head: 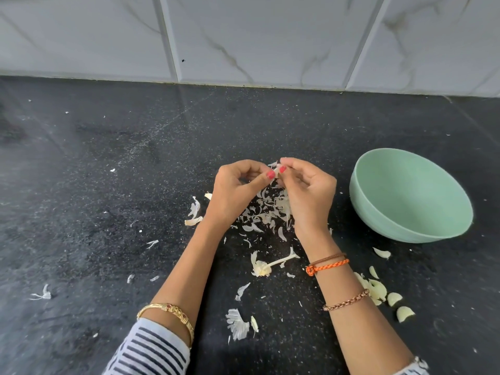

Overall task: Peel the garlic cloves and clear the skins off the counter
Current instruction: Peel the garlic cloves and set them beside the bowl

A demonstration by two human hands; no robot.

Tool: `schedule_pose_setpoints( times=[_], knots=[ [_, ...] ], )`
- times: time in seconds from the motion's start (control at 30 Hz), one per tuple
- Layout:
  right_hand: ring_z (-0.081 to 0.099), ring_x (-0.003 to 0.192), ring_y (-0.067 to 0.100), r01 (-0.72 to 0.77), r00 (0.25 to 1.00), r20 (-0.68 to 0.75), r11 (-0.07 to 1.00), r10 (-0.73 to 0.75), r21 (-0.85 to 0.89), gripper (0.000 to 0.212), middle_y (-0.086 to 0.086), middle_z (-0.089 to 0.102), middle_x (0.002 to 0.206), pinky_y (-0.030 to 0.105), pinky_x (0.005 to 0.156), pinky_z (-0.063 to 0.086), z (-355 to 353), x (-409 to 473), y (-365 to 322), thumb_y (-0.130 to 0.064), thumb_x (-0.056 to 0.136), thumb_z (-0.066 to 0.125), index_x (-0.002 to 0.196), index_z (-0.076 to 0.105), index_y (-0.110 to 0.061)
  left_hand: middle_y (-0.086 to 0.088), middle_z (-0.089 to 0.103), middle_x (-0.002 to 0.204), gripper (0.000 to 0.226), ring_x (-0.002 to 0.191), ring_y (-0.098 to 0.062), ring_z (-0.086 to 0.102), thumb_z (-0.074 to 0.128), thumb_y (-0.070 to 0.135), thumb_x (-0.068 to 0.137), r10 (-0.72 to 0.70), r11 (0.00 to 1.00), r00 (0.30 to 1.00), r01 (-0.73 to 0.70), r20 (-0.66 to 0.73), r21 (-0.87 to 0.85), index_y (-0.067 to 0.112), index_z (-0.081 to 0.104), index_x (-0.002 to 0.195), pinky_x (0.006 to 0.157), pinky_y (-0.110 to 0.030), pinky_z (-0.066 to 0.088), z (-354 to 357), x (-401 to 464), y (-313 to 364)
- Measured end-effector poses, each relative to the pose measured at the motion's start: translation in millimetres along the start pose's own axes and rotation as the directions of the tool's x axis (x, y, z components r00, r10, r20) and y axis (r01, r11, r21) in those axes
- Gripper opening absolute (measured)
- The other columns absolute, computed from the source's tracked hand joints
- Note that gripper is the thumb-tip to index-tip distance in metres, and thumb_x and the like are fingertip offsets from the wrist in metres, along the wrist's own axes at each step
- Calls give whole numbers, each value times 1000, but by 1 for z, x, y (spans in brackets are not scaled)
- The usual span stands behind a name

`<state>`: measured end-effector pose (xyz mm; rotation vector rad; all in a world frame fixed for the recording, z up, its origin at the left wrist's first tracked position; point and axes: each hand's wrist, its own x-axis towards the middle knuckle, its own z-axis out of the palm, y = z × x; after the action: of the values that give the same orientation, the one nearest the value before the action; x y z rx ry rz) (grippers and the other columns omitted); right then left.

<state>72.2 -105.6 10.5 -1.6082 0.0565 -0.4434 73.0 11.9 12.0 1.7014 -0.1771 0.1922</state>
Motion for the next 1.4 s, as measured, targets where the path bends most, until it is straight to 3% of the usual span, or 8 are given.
schedule_pose_setpoints(
  times=[0.2,0.43,0.53,0.7,0.87,1.03,1.3,1.4],
  knots=[
    [70,77,15,23,997,73,1000,-24,4,20,8,71,85,24,72,56,-2,2,2,6,82,64,94,70,-9,16,68,67,18,67,3,62,65,2,84,-9,997,999,6,-40,-81,19,66,79,69,-12,47,5,1,-2],
    [64,79,9,377,926,123,858,-357,-348,19,-4,67,84,14,72,50,-8,6,6,3,81,63,93,74,-7,11,70,76,22,73,-2,64,67,-4,79,-26,987,998,16,-58,-159,17,69,84,71,-15,51,8,-2,-1],
    [65,79,11,332,943,124,881,-307,-337,15,4,71,87,11,69,49,-6,5,6,0,84,63,94,73,-5,11,69,74,18,69,1,63,67,-2,80,2,989,993,-19,-115,-145,16,68,82,69,-12,49,7,-2,-2],
    [63,70,5,269,962,132,918,-240,-292,10,-6,67,79,8,63,47,-4,3,6,-3,85,64,91,72,-4,13,71,72,21,72,0,65,66,-6,79,-25,981,995,6,-95,-194,14,67,86,71,-14,51,6,-2,-2],
    [56,56,1,346,938,124,869,-323,-353,7,-8,65,75,8,58,46,-2,-1,7,-6,85,65,87,72,-4,13,70,70,21,70,-2,64,67,-4,80,-22,985,990,-3,-141,-173,17,68,82,70,-15,52,5,-2,-4],
    [55,61,-10,368,928,91,860,-360,-353,10,-9,64,76,5,58,43,-1,-1,7,-9,86,62,87,70,-4,7,70,69,18,67,-4,65,70,-2,76,-61,968,987,22,-150,-250,14,66,82,67,-17,53,7,-4,-1],
    [54,62,-10,406,914,145,843,-380,-352,9,-12,60,74,5,58,42,-3,0,3,-2,83,62,84,70,-3,-3,66,68,24,63,-6,63,65,-13,76,-116,926,980,47,-164,-375,9,57,72,66,-18,52,6,-6,4],
    [56,62,-6,430,903,184,837,-389,-338,9,-8,64,74,9,58,45,-5,2,4,-1,83,60,82,69,-3,2,67,61,31,57,-3,62,59,-18,77,-133,902,984,70,-119,-426,9,48,66,59,-15,48,7,-6,5]
  ],
)
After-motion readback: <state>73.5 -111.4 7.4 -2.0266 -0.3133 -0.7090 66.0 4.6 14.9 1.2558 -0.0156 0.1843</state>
